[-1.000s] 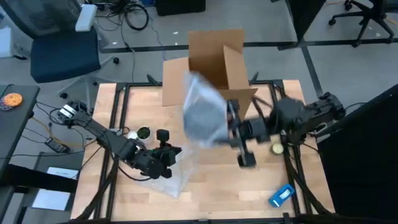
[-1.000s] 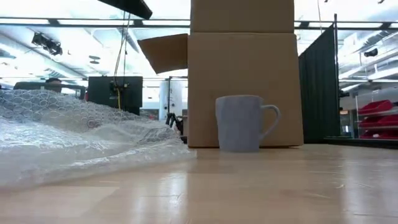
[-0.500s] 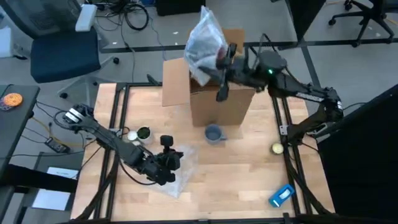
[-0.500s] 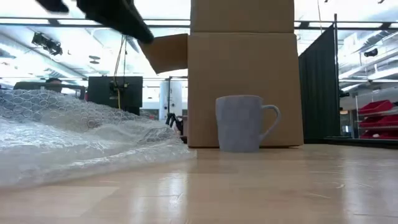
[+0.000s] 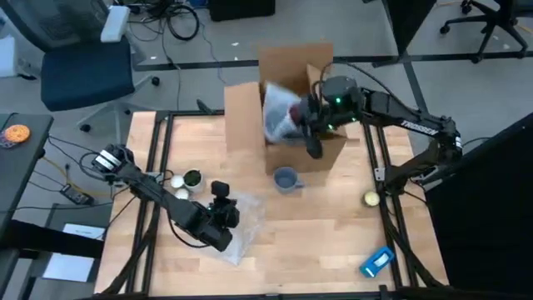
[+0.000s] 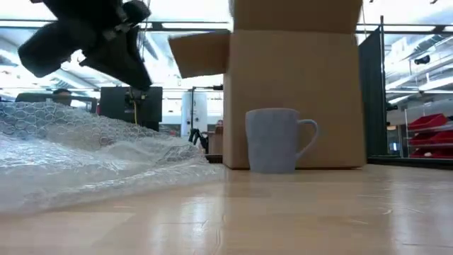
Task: Wrap mug
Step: Put the wrapped mug into the box
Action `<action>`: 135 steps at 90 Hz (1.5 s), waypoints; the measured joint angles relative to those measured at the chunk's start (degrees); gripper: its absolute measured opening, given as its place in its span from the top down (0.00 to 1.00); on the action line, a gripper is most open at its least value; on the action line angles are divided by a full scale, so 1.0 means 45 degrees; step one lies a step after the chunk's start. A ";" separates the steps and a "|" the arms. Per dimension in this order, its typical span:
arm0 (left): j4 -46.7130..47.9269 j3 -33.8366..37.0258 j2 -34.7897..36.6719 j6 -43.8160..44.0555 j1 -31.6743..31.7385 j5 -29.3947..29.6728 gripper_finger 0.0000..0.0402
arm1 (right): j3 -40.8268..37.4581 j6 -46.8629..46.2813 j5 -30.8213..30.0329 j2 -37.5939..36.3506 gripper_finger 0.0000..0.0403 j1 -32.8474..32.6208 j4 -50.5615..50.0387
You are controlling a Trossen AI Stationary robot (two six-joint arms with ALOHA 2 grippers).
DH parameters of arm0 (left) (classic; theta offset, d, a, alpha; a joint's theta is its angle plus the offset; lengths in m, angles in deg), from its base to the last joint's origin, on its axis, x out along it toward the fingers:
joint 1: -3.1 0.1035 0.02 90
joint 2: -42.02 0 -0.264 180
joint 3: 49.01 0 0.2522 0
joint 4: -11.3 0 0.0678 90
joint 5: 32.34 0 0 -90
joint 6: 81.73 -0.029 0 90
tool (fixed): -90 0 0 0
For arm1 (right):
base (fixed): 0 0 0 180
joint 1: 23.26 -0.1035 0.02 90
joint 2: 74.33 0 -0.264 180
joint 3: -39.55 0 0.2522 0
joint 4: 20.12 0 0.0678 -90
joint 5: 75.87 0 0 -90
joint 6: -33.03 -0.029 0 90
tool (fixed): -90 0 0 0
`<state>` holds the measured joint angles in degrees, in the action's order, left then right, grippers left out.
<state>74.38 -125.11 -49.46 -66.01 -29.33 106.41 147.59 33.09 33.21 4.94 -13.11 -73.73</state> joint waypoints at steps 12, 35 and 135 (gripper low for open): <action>0.0789 0.0000 0.0081 0.0213 0.0320 0.0628 0.96 | 0.0005 -0.0051 0.0681 -0.0575 0.96 -0.0347 0.0073; 0.0673 0.0000 0.0097 -0.0327 0.0906 0.1413 0.96 | 0.0015 0.1160 -0.1710 -0.0528 0.96 0.0704 0.1323; -0.2937 0.1098 0.0092 -0.3023 0.1850 0.0335 0.96 | 0.0015 0.0825 0.2443 0.1458 0.97 0.4253 0.1595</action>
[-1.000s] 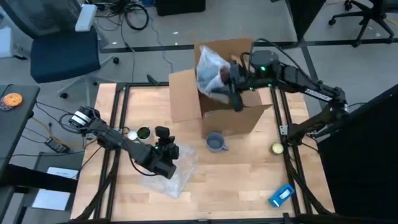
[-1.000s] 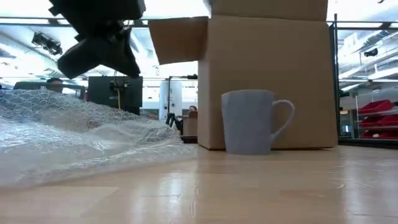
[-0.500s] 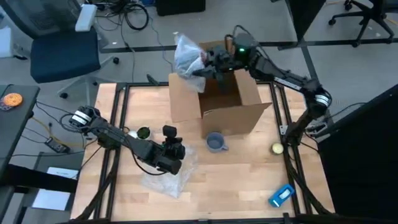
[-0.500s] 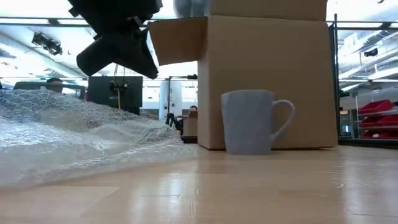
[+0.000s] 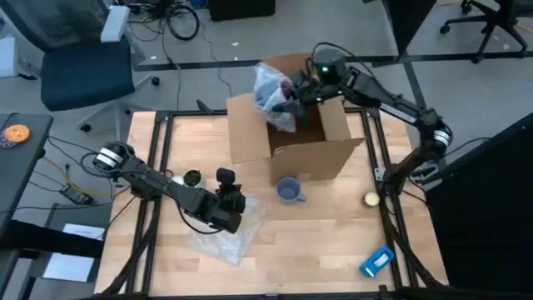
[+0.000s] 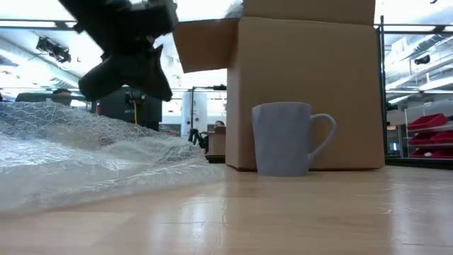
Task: Wrap mug
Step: Put the wrapped mug into the box
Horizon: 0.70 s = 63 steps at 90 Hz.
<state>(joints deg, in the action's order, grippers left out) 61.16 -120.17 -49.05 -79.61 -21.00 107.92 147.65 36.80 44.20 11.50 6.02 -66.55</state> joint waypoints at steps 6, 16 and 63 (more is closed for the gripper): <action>-0.0357 0.0245 0.0000 -0.0011 0.0025 0.0000 0.96 | 0.0000 0.0278 -0.0680 -0.0377 0.97 -0.0006 -0.1546; -0.0681 0.0344 0.0000 -0.0094 0.0025 0.0004 0.96 | -0.0010 0.0614 -0.2370 -0.1009 0.97 -0.0128 -0.3722; -0.2212 0.0344 0.0000 -0.1069 0.0423 0.0007 0.96 | 0.0010 0.0834 -0.7399 -0.4000 0.97 -0.0704 -0.7192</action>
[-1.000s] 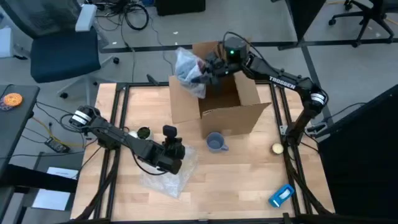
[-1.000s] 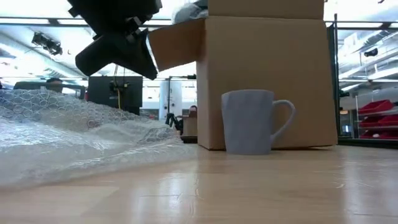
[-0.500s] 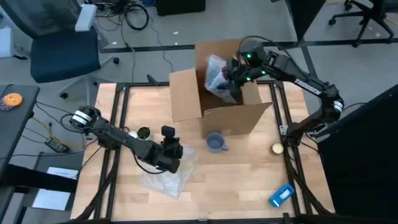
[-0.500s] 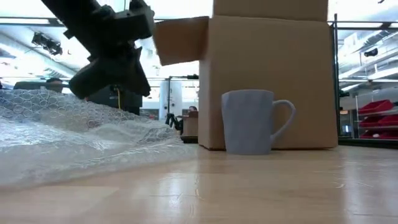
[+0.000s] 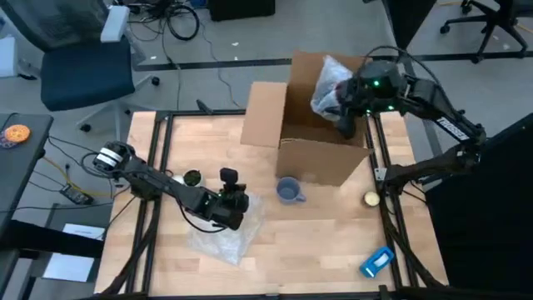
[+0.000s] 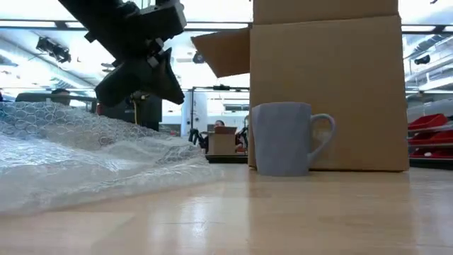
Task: Wrap mug
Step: Put the wrapped mug into the box
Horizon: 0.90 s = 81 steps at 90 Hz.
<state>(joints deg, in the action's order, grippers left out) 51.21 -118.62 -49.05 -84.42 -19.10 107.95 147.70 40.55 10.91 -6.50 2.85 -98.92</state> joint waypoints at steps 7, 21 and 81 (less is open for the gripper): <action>-0.0130 0.0000 0.0000 -0.0011 0.0116 -0.0002 0.96 | 0.0000 -0.0436 -0.0336 0.0003 0.97 0.0269 -0.1080; -0.0709 0.0000 0.0000 -0.0069 0.0327 -0.0577 0.96 | 0.0000 -0.0960 -0.0284 0.0609 0.97 0.0644 -0.2212; -0.1100 0.0000 0.0000 -0.0306 0.0438 -0.1148 0.96 | -0.0015 0.0250 0.0867 0.6184 0.97 0.0840 -0.4682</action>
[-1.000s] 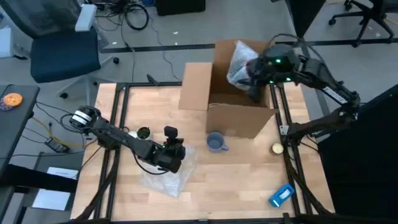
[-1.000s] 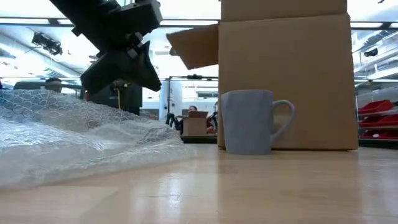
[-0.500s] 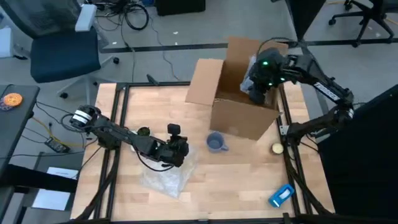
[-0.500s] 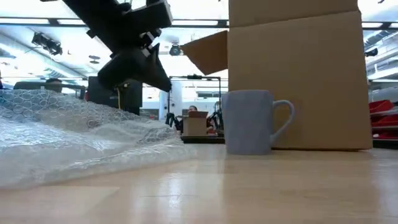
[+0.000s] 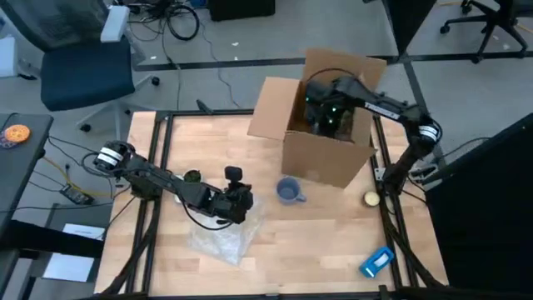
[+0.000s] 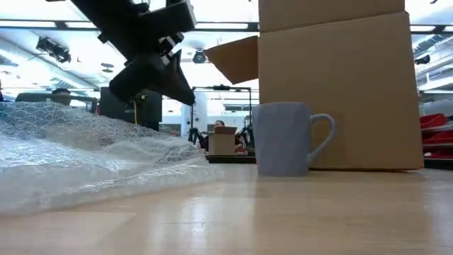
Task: Wrap mug
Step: Put the wrapped mug into the box
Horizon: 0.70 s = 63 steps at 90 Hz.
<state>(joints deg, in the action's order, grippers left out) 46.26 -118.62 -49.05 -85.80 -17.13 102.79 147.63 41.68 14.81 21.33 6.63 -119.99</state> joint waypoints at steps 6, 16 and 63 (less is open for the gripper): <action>0.0080 0.0000 0.0000 0.0028 0.0000 -0.0005 0.96 | 0.0000 -0.0084 -0.0047 0.0143 0.97 0.0051 0.0017; 0.0114 -0.0005 0.0000 0.0080 -0.0003 -0.0002 0.96 | -0.0088 -0.0094 0.0005 0.0189 0.97 0.0147 0.0312; 0.1412 -0.0050 0.0000 0.0705 -0.0092 0.0146 0.96 | -0.2937 -0.1031 0.0585 0.0179 0.97 0.0637 0.1274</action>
<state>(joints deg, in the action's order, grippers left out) 52.61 -118.85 -49.05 -82.63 -17.55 103.44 134.41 37.04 17.44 22.14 9.50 -114.25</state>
